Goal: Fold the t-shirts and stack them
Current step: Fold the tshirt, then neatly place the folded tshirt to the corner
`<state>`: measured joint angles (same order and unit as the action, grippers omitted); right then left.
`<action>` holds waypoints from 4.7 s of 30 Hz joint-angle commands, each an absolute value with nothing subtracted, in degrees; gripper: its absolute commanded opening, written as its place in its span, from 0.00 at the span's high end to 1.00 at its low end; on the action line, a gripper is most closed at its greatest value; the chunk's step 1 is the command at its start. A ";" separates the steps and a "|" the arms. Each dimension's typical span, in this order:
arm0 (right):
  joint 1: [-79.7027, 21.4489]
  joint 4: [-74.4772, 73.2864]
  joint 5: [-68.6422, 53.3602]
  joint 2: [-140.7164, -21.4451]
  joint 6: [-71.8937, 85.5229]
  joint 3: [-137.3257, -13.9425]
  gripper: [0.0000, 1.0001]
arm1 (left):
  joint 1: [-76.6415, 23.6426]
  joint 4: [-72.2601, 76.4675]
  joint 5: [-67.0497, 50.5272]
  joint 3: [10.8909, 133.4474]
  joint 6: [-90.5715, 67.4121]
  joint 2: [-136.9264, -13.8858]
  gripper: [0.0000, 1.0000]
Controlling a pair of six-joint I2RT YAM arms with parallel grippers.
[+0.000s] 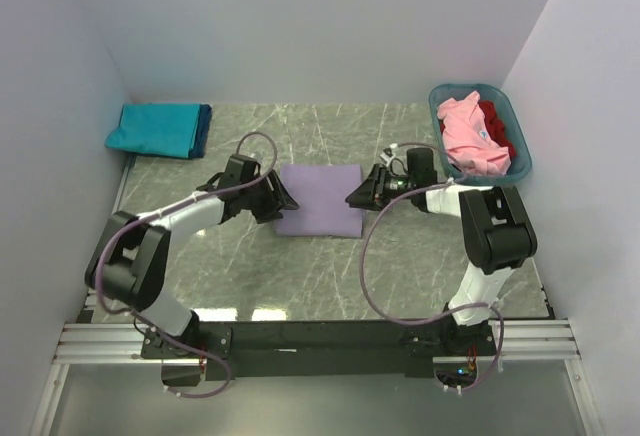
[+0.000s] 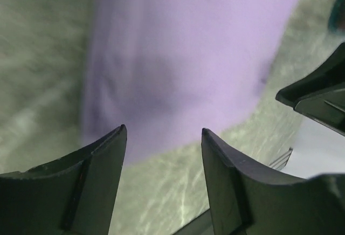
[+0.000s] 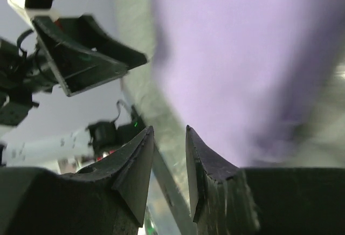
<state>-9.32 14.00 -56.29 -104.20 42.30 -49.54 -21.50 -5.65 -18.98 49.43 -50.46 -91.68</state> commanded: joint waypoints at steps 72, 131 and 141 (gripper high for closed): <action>-63.28 -24.43 18.37 -123.14 -6.33 -90.97 0.91 | 5.10 -27.25 -12.30 47.64 -36.83 -81.21 0.01; -53.36 -24.08 0.54 -100.29 12.99 -77.36 0.37 | -16.44 -28.29 5.26 77.15 -32.88 -111.69 0.99; -46.67 -30.93 -0.80 -85.26 15.91 -67.33 0.23 | -13.10 -32.78 27.58 96.13 -19.17 -119.70 0.99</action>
